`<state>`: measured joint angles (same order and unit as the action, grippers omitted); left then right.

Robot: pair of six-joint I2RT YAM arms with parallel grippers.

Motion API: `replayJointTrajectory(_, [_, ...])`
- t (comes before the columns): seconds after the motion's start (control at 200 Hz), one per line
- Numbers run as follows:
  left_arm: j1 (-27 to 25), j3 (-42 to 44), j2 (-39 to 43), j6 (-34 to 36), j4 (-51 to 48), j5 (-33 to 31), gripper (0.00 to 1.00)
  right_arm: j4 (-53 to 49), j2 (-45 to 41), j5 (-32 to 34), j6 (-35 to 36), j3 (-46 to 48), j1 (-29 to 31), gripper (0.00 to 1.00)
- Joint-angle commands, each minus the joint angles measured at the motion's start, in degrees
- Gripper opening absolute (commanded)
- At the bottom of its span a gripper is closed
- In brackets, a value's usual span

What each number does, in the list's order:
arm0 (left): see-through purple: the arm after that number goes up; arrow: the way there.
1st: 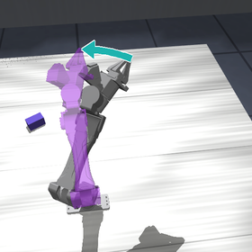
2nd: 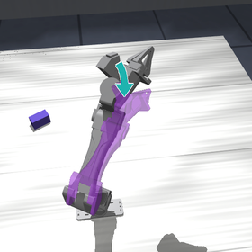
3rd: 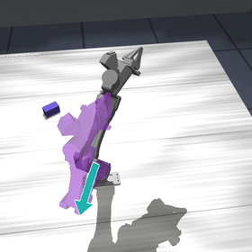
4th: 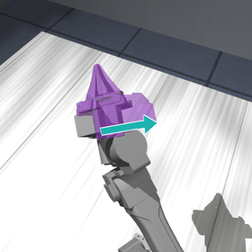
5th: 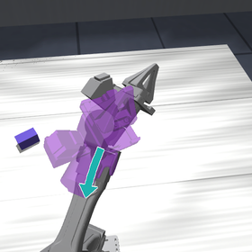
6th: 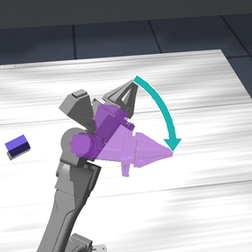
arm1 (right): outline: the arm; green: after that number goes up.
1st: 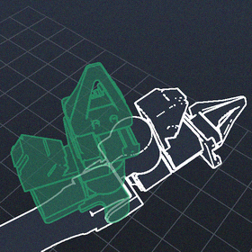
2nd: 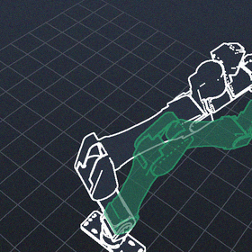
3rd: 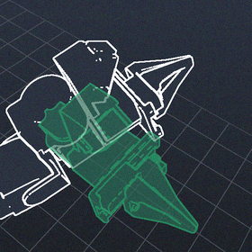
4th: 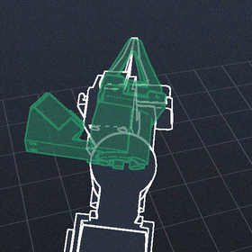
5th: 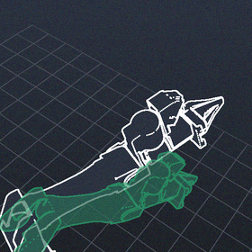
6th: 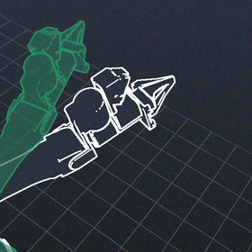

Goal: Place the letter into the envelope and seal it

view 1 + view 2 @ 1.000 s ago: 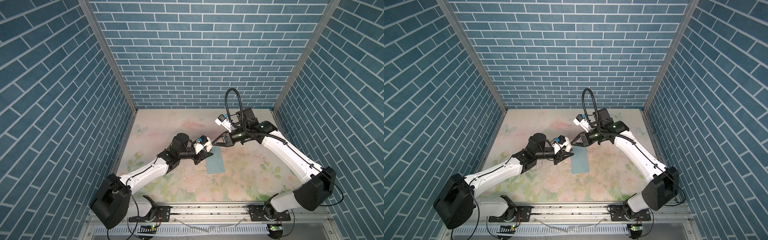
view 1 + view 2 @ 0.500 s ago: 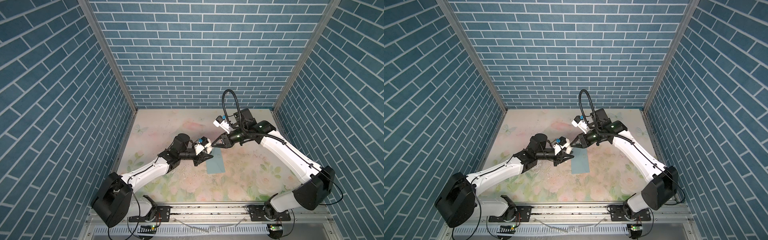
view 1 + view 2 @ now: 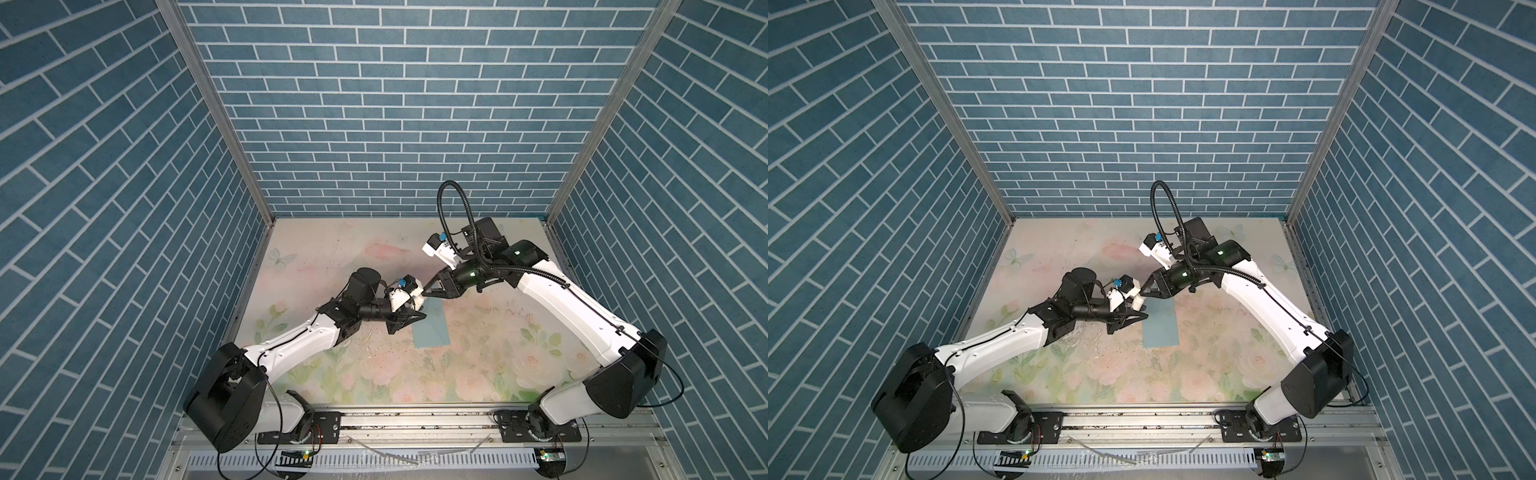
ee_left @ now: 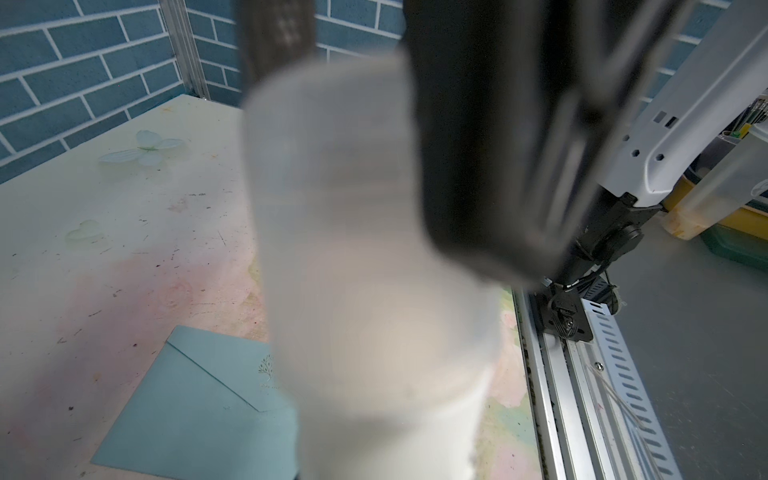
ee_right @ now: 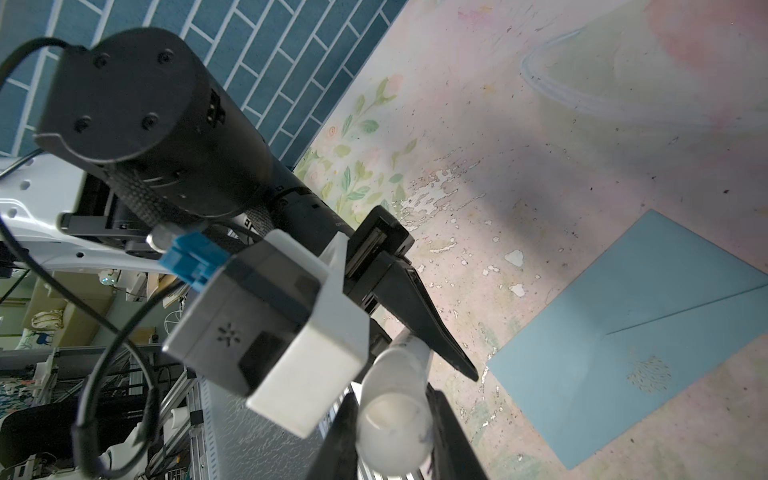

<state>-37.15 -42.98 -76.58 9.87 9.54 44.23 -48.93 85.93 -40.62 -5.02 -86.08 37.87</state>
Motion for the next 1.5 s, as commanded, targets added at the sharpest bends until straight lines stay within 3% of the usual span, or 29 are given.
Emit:
replayJointTrajectory(0.0, [-0.2, -2.1, -0.5, -0.6, 2.2, 0.3, 0.00, -3.1, 0.9, -1.2, 3.7, -2.5, 2.6, 0.09])
replayJointTrajectory(0.805, [-0.2, -0.3, -0.2, -2.8, 8.5, 0.3, 0.00, -3.9, 1.6, -0.9, 6.8, -1.6, 4.8, 0.09])
replayJointTrajectory(1.495, [-0.2, 0.4, -0.1, -3.3, 9.7, 1.1, 0.00, -0.7, -0.2, -1.9, 6.7, 0.3, 4.6, 0.21])
